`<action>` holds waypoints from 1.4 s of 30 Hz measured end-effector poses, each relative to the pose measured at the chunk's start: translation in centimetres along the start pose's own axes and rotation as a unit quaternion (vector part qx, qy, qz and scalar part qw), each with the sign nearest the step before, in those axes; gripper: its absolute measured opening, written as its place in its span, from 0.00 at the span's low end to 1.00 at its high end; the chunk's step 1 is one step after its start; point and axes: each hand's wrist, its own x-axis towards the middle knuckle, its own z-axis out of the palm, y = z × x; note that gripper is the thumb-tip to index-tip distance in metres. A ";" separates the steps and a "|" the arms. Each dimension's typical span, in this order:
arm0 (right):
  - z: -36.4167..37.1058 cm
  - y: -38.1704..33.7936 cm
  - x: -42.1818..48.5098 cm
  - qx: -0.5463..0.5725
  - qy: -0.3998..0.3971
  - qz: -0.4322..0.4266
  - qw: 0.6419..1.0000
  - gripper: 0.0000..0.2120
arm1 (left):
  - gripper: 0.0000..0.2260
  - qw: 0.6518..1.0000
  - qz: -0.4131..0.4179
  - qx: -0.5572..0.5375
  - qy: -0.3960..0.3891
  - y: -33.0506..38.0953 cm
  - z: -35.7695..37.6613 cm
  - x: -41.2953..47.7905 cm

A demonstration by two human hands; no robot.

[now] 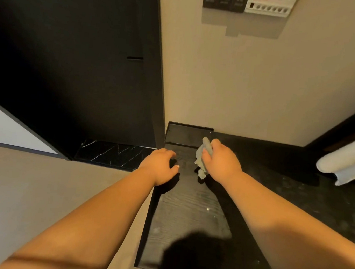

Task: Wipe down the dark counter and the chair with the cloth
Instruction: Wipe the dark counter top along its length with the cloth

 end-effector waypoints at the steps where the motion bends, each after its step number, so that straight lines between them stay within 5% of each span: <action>1: 0.0 0.1 -0.7 -0.004 -0.005 0.006 1.000 0.12 | 0.27 1.000 0.001 -0.005 -0.001 -0.1 0.1 -0.4; 16: 3.5 2.8 -6.2 0.024 0.012 -0.009 1.000 0.11 | 0.26 0.997 -0.052 -0.064 0.006 -1.1 5.6 -5.2; 26: 10.8 7.1 -7.6 -0.006 -0.026 -0.132 0.991 0.27 | 0.31 0.995 -0.065 -0.019 0.075 -0.8 10.7 -3.8; 42: 13.0 4.5 1.6 -0.108 -0.005 -0.154 0.982 0.29 | 0.34 0.983 -0.116 0.010 0.141 -1.5 12.6 -0.6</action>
